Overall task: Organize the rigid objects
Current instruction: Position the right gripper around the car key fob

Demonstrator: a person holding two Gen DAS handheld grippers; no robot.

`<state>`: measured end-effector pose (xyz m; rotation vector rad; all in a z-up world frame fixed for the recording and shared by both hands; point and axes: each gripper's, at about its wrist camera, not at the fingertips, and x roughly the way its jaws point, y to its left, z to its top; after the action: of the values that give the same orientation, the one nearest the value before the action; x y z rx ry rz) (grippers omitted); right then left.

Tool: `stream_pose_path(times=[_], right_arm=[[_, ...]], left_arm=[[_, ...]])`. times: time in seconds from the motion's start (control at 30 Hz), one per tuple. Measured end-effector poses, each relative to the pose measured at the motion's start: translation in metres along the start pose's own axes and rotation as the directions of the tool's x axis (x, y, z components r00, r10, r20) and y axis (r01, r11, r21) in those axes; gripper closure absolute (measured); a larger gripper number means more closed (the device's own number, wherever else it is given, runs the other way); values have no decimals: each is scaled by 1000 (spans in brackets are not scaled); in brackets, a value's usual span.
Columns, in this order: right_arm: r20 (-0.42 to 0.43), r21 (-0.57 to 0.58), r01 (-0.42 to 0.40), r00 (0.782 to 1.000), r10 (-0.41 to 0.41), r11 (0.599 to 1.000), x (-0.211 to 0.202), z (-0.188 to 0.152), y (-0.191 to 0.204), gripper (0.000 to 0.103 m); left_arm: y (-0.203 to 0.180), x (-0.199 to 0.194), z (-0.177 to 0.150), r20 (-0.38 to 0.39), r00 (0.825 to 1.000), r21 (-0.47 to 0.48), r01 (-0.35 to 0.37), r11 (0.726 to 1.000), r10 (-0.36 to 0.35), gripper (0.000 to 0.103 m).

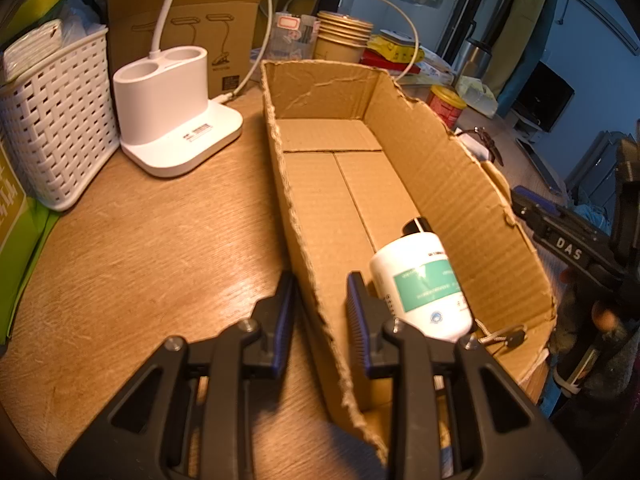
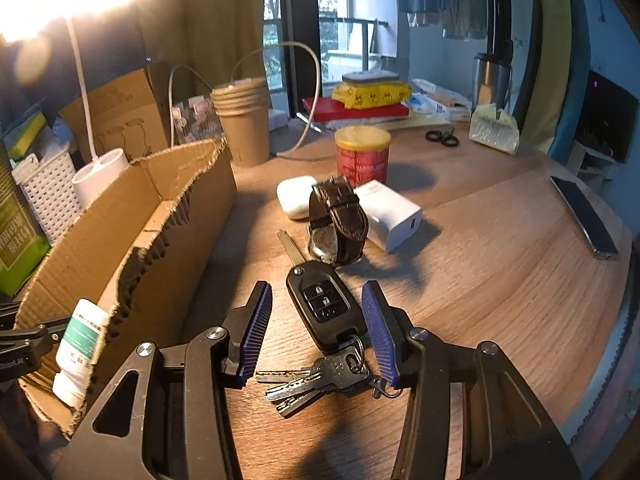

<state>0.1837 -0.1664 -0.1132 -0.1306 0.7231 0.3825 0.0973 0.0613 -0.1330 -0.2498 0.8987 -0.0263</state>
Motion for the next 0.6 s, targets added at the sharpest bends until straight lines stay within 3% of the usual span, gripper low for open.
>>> stream_pose_path(times=[0.17, 0.23, 0.4, 0.6], right_arm=[[-44, -14, 5, 999, -5, 1000, 13, -1, 4, 52], [-63, -18, 2, 998, -3, 1000, 17, 0, 3, 45], [-75, -16, 3, 997, -4, 1000, 19, 1, 1, 41], [-115, -9, -40, 993, 38, 999, 28, 4, -4, 36]], left_arm=[[0, 0, 0, 0, 1000, 1, 0, 1000, 0, 75], [0, 0, 0, 0, 1000, 0, 0, 1000, 0, 75], [0, 0, 0, 0, 1000, 0, 0, 1000, 0, 75], [0, 0, 0, 0, 1000, -2, 1, 1000, -1, 75]])
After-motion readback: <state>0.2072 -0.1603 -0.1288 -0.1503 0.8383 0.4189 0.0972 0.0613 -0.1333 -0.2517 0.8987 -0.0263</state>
